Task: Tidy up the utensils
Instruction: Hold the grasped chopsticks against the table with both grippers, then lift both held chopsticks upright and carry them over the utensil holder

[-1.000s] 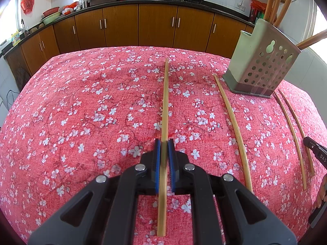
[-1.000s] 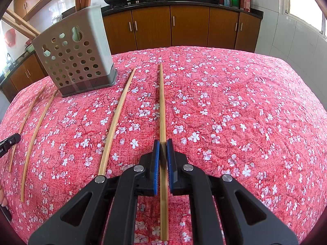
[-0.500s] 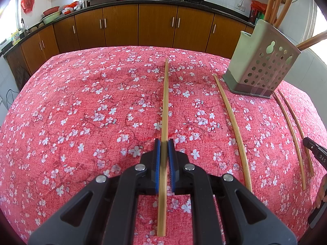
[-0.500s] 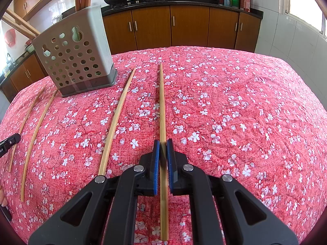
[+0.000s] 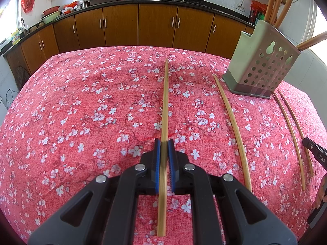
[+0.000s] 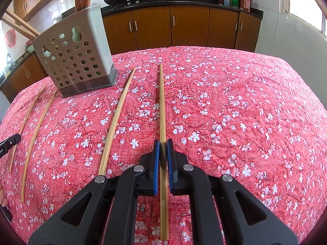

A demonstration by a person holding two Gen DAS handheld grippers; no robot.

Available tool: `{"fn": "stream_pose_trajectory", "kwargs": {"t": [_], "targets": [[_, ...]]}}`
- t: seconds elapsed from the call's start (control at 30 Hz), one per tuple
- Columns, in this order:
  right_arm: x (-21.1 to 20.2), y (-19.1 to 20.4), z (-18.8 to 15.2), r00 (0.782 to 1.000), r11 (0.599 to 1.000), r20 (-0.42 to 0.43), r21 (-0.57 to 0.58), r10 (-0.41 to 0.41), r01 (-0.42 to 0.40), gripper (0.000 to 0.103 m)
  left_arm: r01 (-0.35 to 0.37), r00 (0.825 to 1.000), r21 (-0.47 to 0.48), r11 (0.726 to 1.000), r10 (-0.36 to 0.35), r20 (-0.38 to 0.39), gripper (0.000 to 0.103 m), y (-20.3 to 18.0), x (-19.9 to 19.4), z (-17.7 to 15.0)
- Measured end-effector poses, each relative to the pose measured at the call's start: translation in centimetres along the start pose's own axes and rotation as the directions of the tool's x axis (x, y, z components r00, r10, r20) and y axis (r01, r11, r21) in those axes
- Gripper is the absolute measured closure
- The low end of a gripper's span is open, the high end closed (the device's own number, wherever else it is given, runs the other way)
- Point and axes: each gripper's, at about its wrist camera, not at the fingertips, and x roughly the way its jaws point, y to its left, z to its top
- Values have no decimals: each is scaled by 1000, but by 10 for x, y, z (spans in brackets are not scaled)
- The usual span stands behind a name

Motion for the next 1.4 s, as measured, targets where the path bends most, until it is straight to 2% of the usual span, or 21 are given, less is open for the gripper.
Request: {"fn": "stream_pose_trajectory", "kwargs": {"t": [0.47,0.73,0.83,0.93,1.0,1.17,1.27,1.4], "targets": [[-1,-1,0,1000,1000,0,2,3,-3,94,6,1000,-4,1000,-6,-1,91,-1,0,-1],[-9,-8,-10,999,999,-1,22,40,-40,95,-11,1000,52,999,12,-8,93,-6,-13,-16],[-14,-7,-7,1000,1000,6,11,27,-27,95,-23,1000,67,997,25,-18,94,-10,-17,-16],[-33,-9,0,997,999,67,25,36,-38,95,-9,1000,58,998,7,29,94,-12,-37,-5],[-54,-8,13,990,999,137,25,33,-37,95,1,998,54,999,-5,70,94,-10,-53,5],[-89,-4,36,965,1000,261,12,24,-28,95,37,980,26,999,-41,192,94,-15,-98,36],[-101,-2,46,951,1000,307,3,24,-27,95,48,969,24,999,-52,241,95,-10,-112,54],[-105,-4,52,944,999,327,12,37,-43,95,49,960,36,998,-56,275,95,-10,-126,63]]}}
